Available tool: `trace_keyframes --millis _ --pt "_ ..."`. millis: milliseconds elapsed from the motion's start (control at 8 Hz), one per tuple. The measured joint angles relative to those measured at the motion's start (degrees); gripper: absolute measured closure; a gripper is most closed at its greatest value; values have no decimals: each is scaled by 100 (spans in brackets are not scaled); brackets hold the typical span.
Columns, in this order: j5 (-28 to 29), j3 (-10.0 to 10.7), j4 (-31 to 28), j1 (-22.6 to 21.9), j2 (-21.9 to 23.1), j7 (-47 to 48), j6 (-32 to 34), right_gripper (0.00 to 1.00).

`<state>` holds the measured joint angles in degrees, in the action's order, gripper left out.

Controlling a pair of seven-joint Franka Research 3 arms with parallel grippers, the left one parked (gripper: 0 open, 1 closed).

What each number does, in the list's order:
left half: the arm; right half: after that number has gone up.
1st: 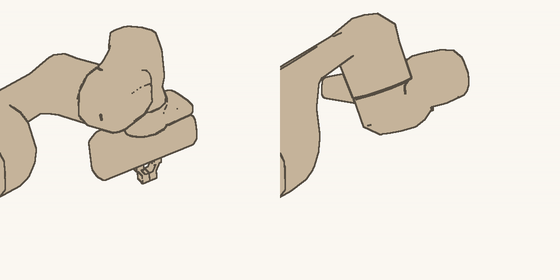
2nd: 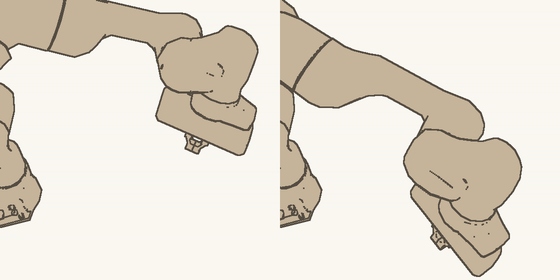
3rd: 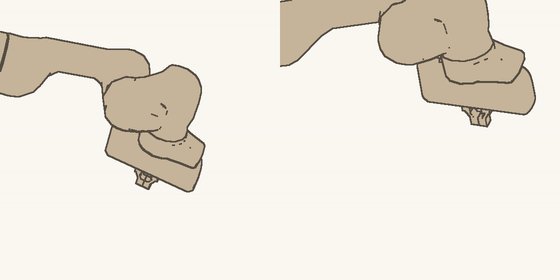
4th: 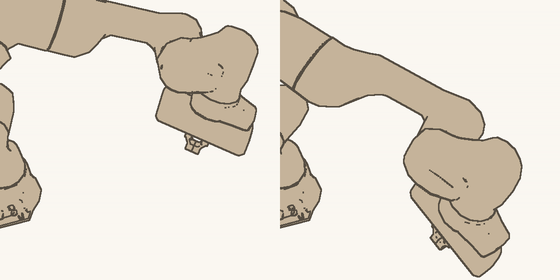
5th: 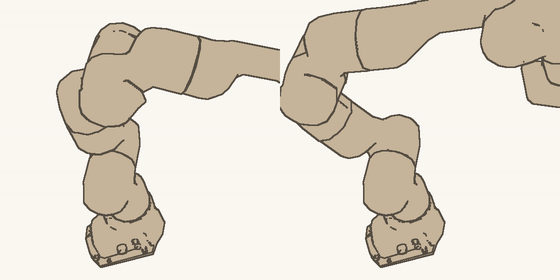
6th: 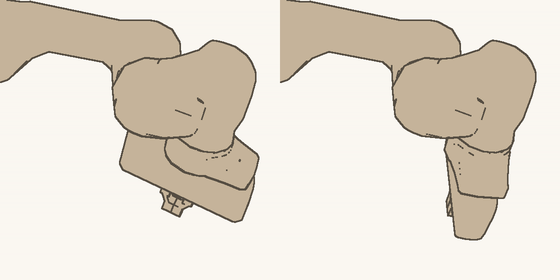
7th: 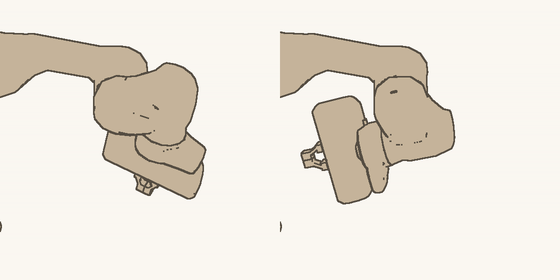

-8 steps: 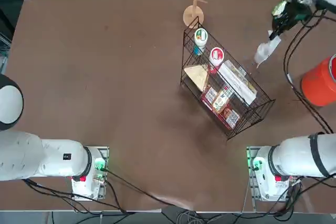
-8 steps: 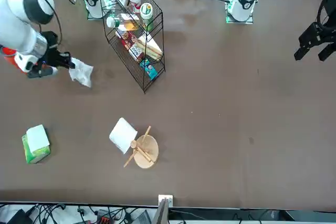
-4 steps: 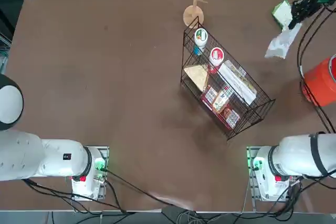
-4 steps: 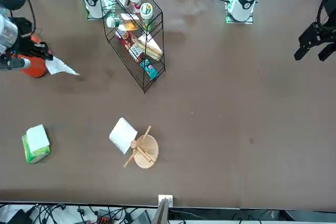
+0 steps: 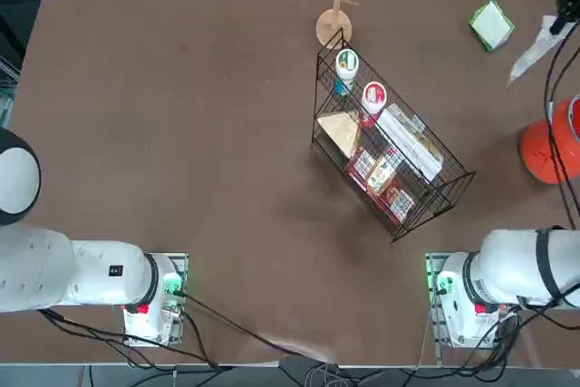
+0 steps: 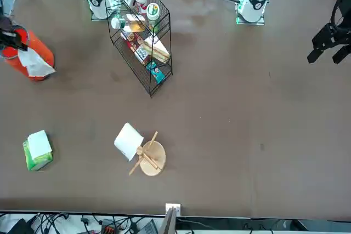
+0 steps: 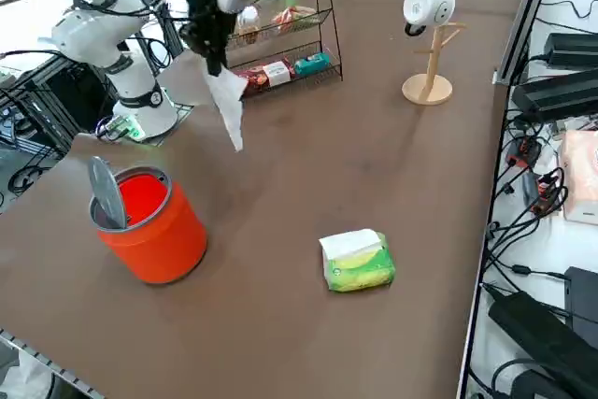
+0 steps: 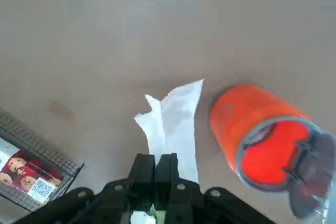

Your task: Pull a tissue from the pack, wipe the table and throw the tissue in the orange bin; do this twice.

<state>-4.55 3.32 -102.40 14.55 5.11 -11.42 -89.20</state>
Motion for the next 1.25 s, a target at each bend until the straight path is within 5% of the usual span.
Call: trace_keyframes --millis 375,875,1250 --pt "-563 64 158 489 45 -121 32 98" --pt "-691 826 162 614 81 -1308 84 98" --pt "-824 935 149 639 46 -1569 230 98"
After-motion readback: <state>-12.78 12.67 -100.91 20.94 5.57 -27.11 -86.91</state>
